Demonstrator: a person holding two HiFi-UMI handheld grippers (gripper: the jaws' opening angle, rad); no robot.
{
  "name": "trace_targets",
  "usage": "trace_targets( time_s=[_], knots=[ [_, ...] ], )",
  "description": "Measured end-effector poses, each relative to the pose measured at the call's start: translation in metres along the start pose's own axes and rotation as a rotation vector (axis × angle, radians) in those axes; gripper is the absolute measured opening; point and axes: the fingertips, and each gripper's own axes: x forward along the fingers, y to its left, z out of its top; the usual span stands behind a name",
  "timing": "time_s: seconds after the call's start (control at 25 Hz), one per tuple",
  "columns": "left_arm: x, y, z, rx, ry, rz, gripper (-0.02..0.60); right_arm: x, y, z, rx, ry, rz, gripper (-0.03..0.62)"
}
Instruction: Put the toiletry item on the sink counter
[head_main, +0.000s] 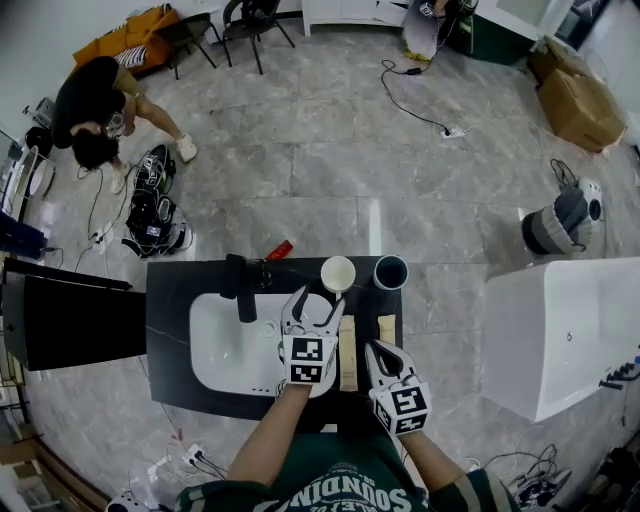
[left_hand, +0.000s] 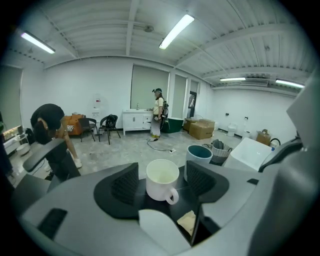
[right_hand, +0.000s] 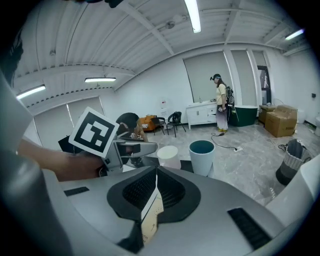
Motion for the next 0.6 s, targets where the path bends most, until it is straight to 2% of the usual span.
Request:
trace_targets(
  time_s=[0.08, 0.2, 0.6],
  knots=[
    [-0.022, 0.004, 0.004, 0.002, -0.024, -0.006, 0.244, -0.004, 0.013, 0.006, 0.001, -0.026, -0.009, 0.043],
    [-0.058, 0.009, 0.008, 0.04, -0.073, 0.001, 0.016, -0.011, 0.035, 0.012, 0.001, -0.06, -0.02, 0.043],
    [-0.167, 0.019, -0.011, 0.079, -0.121, -0.061, 0.011, -0.047, 0.108, 0.024, -0.027, -0.172, -0.064, 0.043]
  ],
)
